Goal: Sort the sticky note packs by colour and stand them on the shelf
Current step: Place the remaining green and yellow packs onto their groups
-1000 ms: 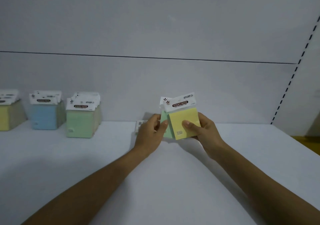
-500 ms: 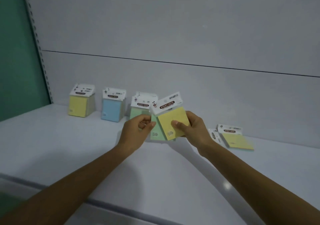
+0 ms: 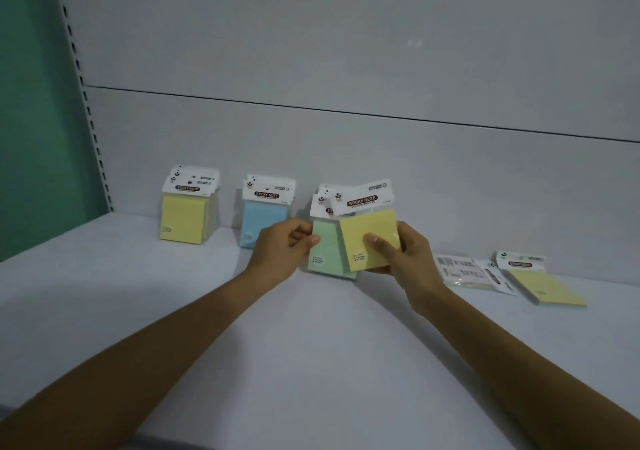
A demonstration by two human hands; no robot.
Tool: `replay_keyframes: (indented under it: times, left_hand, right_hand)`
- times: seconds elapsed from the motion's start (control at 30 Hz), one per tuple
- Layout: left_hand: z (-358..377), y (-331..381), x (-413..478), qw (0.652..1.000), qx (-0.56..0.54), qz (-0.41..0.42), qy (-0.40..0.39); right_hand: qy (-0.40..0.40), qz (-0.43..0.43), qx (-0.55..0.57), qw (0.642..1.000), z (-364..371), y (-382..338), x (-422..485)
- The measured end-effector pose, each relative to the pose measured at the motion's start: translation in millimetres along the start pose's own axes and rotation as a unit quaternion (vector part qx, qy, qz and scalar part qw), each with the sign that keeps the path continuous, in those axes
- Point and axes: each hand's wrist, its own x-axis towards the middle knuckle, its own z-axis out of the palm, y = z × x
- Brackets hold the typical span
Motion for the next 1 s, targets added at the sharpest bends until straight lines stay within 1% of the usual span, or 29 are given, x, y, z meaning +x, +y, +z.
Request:
replay_keyframes:
  times: [0.1,0.17,0.27,0.37,0.43,0.5,0.57,0.63,0.77,0.8,0.83,0.9,0.97,1.0]
  left_hand:
    - [1,-6,7,1.0,-0.026,0.002,-0.015]
    - [3,-10,6,0.999,-0.032,0.005,-0.017]
    - [6,-15,0,0.998,-0.058,-0.005,-0.014]
    - [9,-17,0,0.999,-0.05,0.004,-0.007]
    - [9,-16,2,0.999,-0.029,0.015,0.001]
    - [9,-16,2,1.0,-0.017,0.015,-0.006]
    - [9,-16,2,1.0,-0.011,0.007,-0.021]
    - [7,-16,1,0.999,-0.008,0.004,-0.032]
    - [-5,-10,5,0.998,0.01,-0.002,-0.066]
    - [-11,-8,7,0.998,0.009,0.001,-0.063]
    - [-17,-7,9,0.999,0.009,0.009,-0.052]
    - [-33,-8,12,1.0,-0.012,0.027,0.001]
    - [-50,-13,12,0.996,-0.077,0.008,0.05]
    - [-59,-16,11,0.991,-0.118,-0.013,0.057]
  right_hand:
    - [0.053,0.011,0.012,0.998,-13,0,2]
    - [0.067,0.016,0.023,0.997,-21,1,3]
    - [0.061,0.036,0.037,0.997,-24,5,4]
    - [0.031,0.043,0.036,0.998,-17,8,4]
    - [0.015,0.018,-0.007,1.0,-10,9,2]
    - [0.014,-0.022,-0.1,0.995,-4,12,0]
    - [0.016,-0.056,-0.182,0.981,1,13,-4]
    - [0.023,-0.076,-0.209,0.975,3,9,-6]
    - [0.05,-0.093,-0.17,0.98,21,-14,-7]
    - [0.055,-0.094,-0.154,0.982,30,-20,-7]
    - [0.059,-0.09,-0.134,0.985,42,-26,-6]
    - [0.052,-0.069,-0.088,0.992,70,-34,-5]
    - [0.036,-0.052,-0.052,0.997,99,-36,-6]
    - [0.028,-0.048,-0.039,0.998,113,-35,-7]
